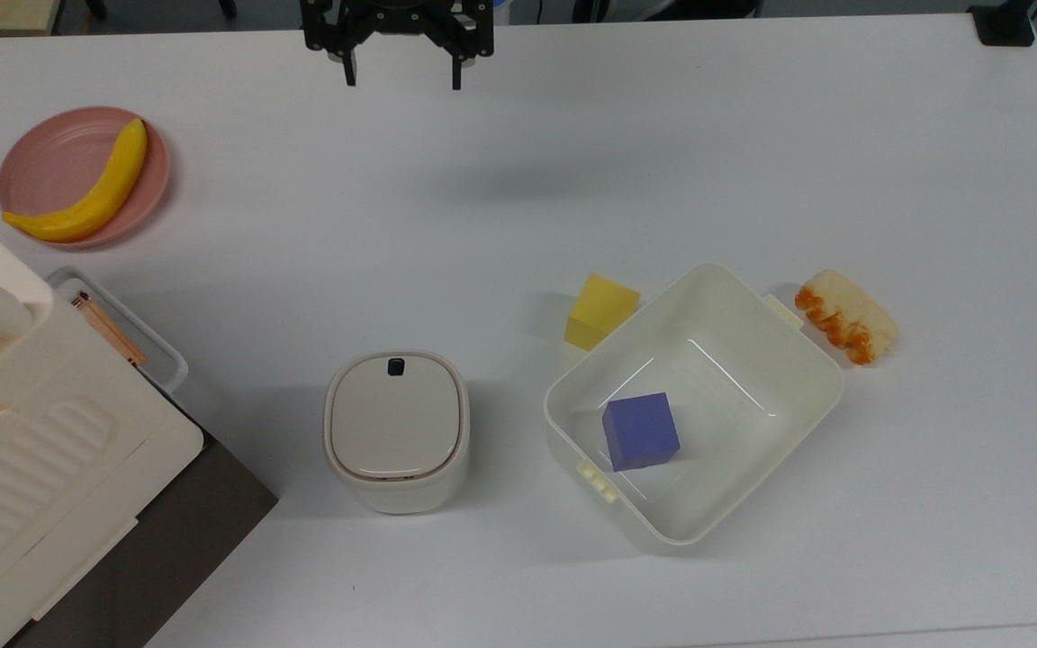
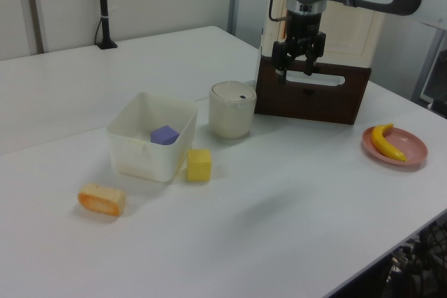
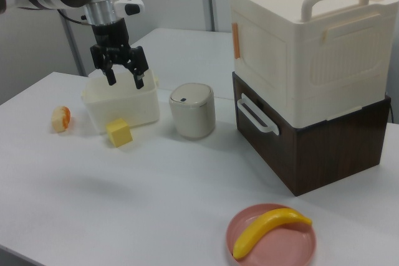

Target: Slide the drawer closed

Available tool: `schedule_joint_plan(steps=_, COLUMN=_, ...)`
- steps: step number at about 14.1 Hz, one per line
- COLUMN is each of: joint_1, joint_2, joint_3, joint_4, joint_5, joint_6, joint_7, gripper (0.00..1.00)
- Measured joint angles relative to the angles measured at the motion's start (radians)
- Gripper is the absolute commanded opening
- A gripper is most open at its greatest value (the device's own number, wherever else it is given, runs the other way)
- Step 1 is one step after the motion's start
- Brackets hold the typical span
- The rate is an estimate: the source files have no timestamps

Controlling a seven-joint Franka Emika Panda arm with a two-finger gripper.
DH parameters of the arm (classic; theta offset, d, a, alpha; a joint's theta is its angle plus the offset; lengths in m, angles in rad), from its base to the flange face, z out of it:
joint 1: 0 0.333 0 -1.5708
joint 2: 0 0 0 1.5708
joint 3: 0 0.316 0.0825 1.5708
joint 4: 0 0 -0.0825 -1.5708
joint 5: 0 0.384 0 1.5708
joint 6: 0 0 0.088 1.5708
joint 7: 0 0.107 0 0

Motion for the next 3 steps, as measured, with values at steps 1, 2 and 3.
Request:
schedule_joint_plan(steps=1, joint_1=0.000, joint_2=0.000, joint_3=-0.001, joint_4=0.000, joint_5=0.000, joint_6=0.000, joint_7=0.000, gripper=1.00)
schedule_joint_plan(steps=2, joint_1=0.000, joint_2=0.000, joint_3=-0.001, joint_4=0.000, joint_5=0.000, joint_6=0.000, joint_7=0.000, gripper=1.00)
schedule_joint_plan(steps=3, joint_1=0.000, joint_2=0.000, joint_3=-0.002, joint_4=0.000, joint_5=0.000, joint_6=0.000, joint_7=0.000, gripper=1.00)
